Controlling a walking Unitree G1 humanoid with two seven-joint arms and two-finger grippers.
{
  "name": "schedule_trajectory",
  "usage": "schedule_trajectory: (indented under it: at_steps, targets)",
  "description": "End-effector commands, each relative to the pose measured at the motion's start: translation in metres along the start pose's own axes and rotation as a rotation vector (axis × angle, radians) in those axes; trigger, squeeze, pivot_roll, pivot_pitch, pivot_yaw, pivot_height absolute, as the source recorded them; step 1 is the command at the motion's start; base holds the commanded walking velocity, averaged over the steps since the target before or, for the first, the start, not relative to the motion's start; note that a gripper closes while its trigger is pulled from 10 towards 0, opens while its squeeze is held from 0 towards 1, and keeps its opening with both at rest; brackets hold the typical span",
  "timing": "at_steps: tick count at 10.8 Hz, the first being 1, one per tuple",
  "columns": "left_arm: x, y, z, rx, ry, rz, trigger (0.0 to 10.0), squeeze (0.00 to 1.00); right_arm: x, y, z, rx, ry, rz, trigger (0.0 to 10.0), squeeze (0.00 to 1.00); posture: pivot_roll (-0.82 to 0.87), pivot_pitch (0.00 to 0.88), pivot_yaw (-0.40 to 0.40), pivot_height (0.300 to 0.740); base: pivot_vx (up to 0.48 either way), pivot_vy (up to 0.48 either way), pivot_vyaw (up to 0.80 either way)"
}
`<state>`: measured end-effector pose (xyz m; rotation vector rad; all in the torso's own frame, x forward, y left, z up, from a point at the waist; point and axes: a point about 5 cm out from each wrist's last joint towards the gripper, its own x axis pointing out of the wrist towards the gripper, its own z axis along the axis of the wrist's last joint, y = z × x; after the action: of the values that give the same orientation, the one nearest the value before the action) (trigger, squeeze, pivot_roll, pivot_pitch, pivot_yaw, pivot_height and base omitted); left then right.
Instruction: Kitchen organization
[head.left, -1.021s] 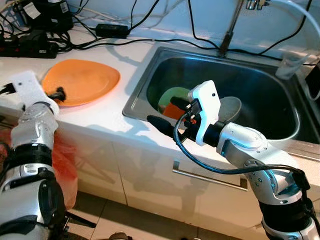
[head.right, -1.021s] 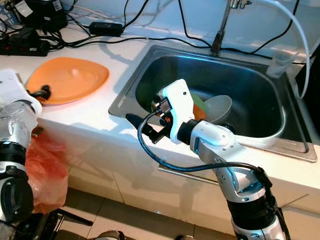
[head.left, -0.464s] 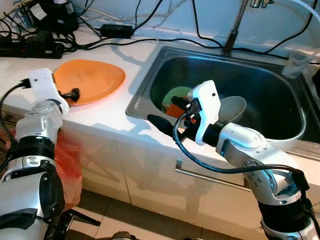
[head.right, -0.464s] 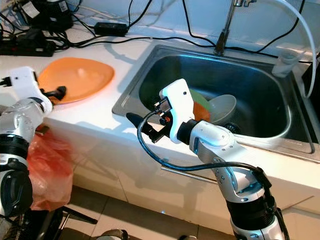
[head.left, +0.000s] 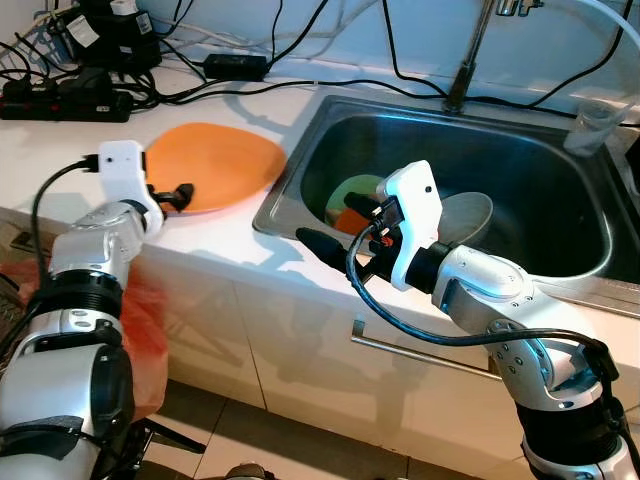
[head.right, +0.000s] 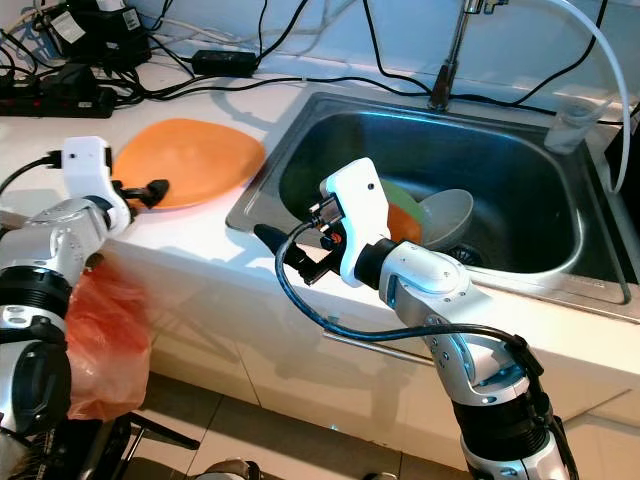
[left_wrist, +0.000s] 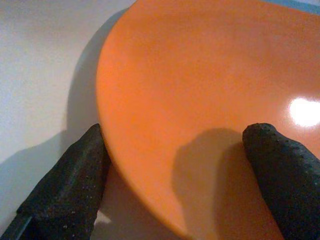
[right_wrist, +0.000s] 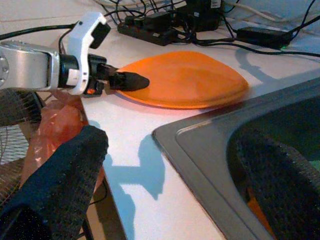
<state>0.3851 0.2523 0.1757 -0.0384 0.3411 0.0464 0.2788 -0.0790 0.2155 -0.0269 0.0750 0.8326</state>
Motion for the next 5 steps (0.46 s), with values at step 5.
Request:
schedule_trajectory:
  at_steps: [5]
  targets:
    - [0.000,-0.001,-0.007,-0.019,-0.017,0.093,10.0,0.00,-0.004,-0.003,0.004,-0.011,-0.021,-0.036,10.0,0.00,0.04,0.069,0.024,0.740,0.000,0.000,0.00]
